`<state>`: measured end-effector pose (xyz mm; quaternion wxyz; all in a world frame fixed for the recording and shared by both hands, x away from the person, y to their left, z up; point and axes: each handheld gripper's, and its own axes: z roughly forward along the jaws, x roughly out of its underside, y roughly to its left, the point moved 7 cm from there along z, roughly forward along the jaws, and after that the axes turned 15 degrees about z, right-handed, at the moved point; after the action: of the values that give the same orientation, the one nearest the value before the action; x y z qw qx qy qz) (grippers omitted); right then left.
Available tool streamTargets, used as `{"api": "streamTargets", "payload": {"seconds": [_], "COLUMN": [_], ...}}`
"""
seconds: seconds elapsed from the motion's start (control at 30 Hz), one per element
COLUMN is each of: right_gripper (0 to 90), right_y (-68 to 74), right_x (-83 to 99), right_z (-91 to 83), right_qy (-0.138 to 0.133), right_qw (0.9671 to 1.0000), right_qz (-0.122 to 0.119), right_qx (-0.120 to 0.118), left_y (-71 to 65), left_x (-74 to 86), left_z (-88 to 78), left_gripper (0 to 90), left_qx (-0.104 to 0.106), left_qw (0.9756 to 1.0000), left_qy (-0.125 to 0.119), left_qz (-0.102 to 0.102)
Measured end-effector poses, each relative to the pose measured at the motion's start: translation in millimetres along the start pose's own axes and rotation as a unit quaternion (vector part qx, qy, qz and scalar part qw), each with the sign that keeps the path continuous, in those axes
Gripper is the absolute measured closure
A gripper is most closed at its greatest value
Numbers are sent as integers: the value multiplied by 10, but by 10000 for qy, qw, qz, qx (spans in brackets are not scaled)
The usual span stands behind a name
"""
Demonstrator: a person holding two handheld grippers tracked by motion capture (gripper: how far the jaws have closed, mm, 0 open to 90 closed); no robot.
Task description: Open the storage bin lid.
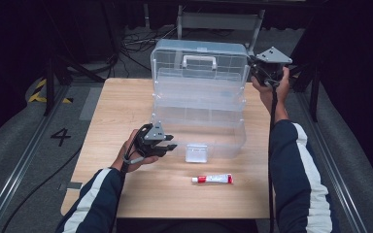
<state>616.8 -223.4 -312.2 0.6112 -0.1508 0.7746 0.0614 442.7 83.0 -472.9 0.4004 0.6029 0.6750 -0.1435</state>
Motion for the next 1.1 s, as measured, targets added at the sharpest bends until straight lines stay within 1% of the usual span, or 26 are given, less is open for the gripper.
{"api": "streamTargets", "payload": {"seconds": [0.17,0.2,0.27,0.37,0.43,0.53,0.77,0.9,1.0,1.03,1.1], "right_gripper": [854,854,854,854,854,854,853,852,851,851,851], "right_y": [-19,-22,-44,-50,-58,-85,-126,-146,-155,-159,-166], "right_x": [-10,-11,-16,-27,-37,-34,-14,0,13,20,25], "right_z": [48,70,108,155,209,286,438,530,568,592,635], "right_qy": [64,72,111,184,252,333,437,496,503,539,576], "right_qw": [10000,10000,9999,9998,9997,9994,9990,9987,9987,9984,9982], "right_qz": [7,-36,27,28,-35,22,64,89,96,163,159], "right_qx": [-22,3,-11,-2,33,10,9,-15,-24,-34,-21], "left_y": [1,3,2,1,0,-5,-11,-21,-30,-33,-34], "left_x": [1,3,2,1,2,3,1,-4,-8,-8,-8], "left_z": [0,-1,0,0,-2,-3,-9,-11,-11,-11,-12], "left_gripper": [633,634,633,635,637,649,653,655,657,658,660], "left_qx": [4,7,2,13,33,1,37,88,89,105,116], "left_qw": [10000,10000,10000,10000,10000,9999,9999,10000,10000,9999,9999], "left_qy": [-4,2,-1,-3,1,109,97,0,-7,-8,-16], "left_qz": [10,25,7,3,29,113,75,35,32,41,28]}}
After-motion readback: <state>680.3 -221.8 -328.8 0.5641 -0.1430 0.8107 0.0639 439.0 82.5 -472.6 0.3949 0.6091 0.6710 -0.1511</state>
